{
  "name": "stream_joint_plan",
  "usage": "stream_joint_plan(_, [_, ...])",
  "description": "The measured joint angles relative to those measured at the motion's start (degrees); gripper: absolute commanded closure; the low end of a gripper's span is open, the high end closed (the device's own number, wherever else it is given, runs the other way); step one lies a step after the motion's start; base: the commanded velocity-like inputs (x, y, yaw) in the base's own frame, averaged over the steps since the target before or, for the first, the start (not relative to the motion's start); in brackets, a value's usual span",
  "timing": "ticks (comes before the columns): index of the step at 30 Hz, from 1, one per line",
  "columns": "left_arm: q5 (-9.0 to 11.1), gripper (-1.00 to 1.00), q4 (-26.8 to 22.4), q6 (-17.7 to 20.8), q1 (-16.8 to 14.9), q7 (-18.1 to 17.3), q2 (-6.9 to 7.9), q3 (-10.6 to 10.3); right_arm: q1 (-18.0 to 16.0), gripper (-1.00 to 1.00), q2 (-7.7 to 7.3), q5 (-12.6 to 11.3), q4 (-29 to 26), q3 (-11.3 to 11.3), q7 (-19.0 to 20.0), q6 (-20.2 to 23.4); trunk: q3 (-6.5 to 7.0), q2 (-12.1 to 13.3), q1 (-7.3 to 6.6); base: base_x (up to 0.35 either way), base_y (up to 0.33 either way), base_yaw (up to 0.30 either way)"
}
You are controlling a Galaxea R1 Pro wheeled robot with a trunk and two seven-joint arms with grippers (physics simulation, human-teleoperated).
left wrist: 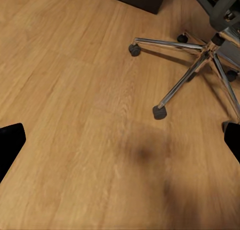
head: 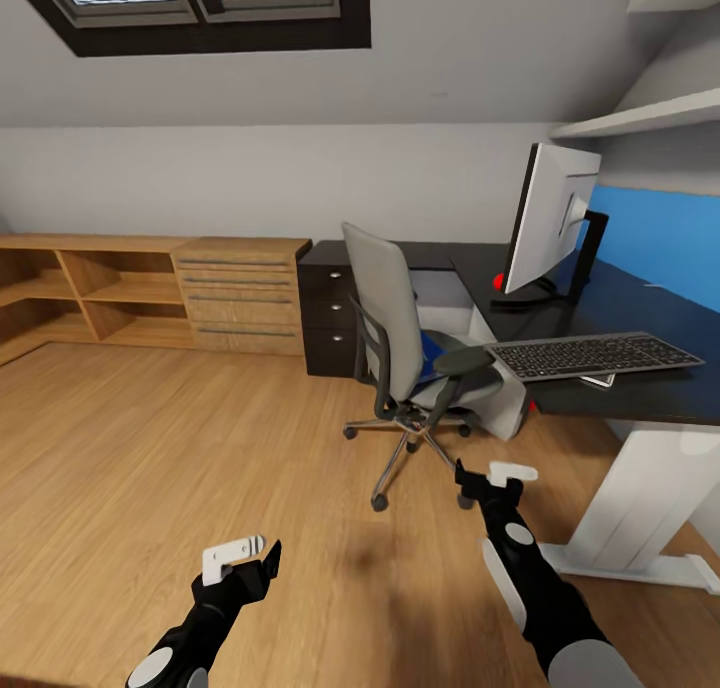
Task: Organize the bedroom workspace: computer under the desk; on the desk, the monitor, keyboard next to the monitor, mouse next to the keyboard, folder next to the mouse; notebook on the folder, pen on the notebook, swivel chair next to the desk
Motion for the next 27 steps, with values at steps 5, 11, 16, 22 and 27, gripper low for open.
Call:
stream_joint_plan(5, [0.1,-1.00,0.0,0.0,0.0,0.0,-0.02,0.0,0.4,-1.00,-0.05,-0.2,-3.5,-0.5,-0.3,5.9,-0.90,-2.0,1.10,0.000,0.000,0.000])
stream_joint_plan(11, [0.1,-1.00,0.0,0.0,0.0,0.0,-0.02,-0.1,0.5,-1.00,-0.14,-0.2,-4.2,-0.9,-0.4,6.4,-1.97,-4.4,2.42,0.000,0.000,0.000])
stream_joint_plan(16, [0.1,-1.00,0.1,0.1,0.0,0.0,-0.04,-0.1,0.9,-1.00,-0.15,-0.2,-5.7,-1.0,-0.4,6.5,-2.87,-6.4,3.52,0.000,0.000,0.000])
stream_joint_plan(22, [0.2,-1.00,0.1,0.1,0.0,0.0,-0.01,-0.1,4.1,-1.00,-0.15,-0.2,-10.9,-1.0,-0.4,6.5,-3.95,-8.8,4.83,0.000,0.000,0.000])
stream_joint_plan(27, [1.6,-1.00,0.1,0.1,0.0,0.0,0.00,0.0,7.2,-1.00,-0.15,-0.1,-15.5,-1.0,-0.4,6.4,-4.85,-10.8,5.93,0.000,0.000,0.000])
